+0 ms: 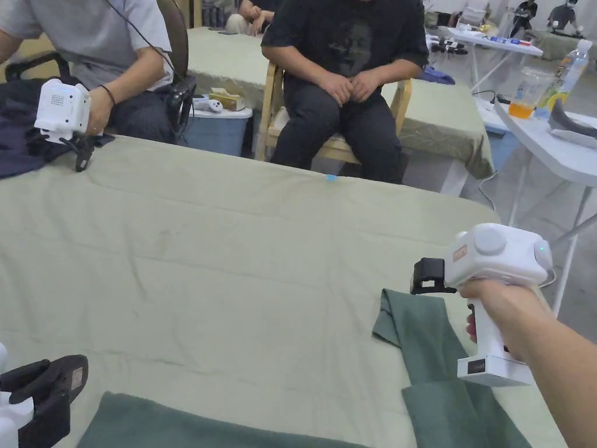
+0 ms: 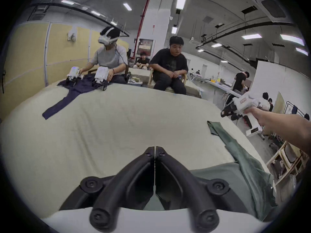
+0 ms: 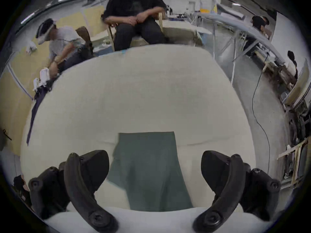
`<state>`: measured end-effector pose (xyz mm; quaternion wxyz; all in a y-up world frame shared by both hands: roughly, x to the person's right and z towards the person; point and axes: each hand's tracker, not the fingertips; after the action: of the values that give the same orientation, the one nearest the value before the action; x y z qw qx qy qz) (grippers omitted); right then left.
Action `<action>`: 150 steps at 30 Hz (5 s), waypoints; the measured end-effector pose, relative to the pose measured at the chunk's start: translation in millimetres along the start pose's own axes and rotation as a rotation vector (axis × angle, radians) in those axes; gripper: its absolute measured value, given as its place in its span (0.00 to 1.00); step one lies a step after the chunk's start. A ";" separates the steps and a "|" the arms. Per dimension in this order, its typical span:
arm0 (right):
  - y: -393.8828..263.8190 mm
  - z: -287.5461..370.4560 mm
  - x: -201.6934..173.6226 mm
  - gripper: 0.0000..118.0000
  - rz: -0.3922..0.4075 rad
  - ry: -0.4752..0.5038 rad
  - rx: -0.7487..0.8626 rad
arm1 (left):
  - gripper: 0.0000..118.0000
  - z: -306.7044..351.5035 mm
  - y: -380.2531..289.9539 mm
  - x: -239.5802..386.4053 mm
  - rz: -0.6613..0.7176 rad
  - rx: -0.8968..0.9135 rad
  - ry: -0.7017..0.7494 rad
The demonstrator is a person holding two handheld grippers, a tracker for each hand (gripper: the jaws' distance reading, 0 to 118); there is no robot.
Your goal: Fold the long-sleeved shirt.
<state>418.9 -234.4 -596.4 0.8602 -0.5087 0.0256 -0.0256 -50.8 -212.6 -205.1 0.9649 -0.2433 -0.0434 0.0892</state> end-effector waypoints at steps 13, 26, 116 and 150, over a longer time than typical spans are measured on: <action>-17.0 9.2 -8.1 0.14 0.002 -0.018 0.165 | 0.03 -29.2 -6.9 5.8 0.012 -0.078 -0.005; -132.5 249.2 -10.8 0.14 0.083 0.085 0.444 | 0.03 69.4 62.5 76.8 -0.074 0.069 -0.042; -254.3 240.7 64.9 0.97 -0.041 -0.069 0.443 | 0.10 -102.2 -34.7 -9.5 -0.264 -0.333 0.070; -305.4 282.6 86.1 0.15 -0.106 0.059 0.319 | 0.05 74.9 51.4 7.7 -0.223 -0.028 -0.040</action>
<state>519.1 -140.4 -194.3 0.9262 -0.3656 0.0195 -0.0897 -60.5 -132.0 -163.6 0.9643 -0.2486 -0.0904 -0.0144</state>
